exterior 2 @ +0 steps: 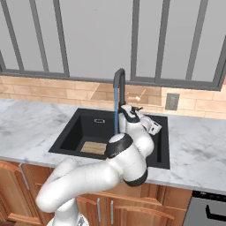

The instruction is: Turn on the sink faucet with hot water and rinse the cutting board for ten seconds, then turn off the faucet. Push the cutting board to reach the water if necessary.

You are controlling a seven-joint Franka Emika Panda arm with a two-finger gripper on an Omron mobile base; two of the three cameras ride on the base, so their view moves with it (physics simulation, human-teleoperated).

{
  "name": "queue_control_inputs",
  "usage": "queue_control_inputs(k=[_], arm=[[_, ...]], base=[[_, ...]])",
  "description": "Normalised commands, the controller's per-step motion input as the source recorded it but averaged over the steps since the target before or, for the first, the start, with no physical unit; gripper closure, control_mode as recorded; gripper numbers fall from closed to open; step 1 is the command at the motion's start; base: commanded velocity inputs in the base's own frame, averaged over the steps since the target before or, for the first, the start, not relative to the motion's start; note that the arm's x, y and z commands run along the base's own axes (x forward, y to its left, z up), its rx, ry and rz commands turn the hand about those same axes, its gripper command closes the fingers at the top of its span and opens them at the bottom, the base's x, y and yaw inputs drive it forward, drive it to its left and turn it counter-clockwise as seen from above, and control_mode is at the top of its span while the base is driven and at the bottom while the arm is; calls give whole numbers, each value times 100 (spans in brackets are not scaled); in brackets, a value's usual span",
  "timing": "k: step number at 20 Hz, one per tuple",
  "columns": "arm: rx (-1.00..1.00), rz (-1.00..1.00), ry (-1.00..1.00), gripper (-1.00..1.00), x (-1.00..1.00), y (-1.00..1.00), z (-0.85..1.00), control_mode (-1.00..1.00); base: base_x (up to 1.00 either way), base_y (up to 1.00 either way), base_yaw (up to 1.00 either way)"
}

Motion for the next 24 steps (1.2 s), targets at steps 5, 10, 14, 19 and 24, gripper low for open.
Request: queue_control_inputs(k=[5,10,14,19,24], arm=[[1,1,26,-100,-96,-10,57,-100],[4,5,39,-100,-39,0,83,-100],[9,8,44,-100,-7,0,92,-100],[8,8,40,-100,0,0,98,-100],[8,7,28,-100,0,1,91,-100]], base=[[0,0,0],[0,0,0],[0,0,0],[0,0,0],[0,0,0]])
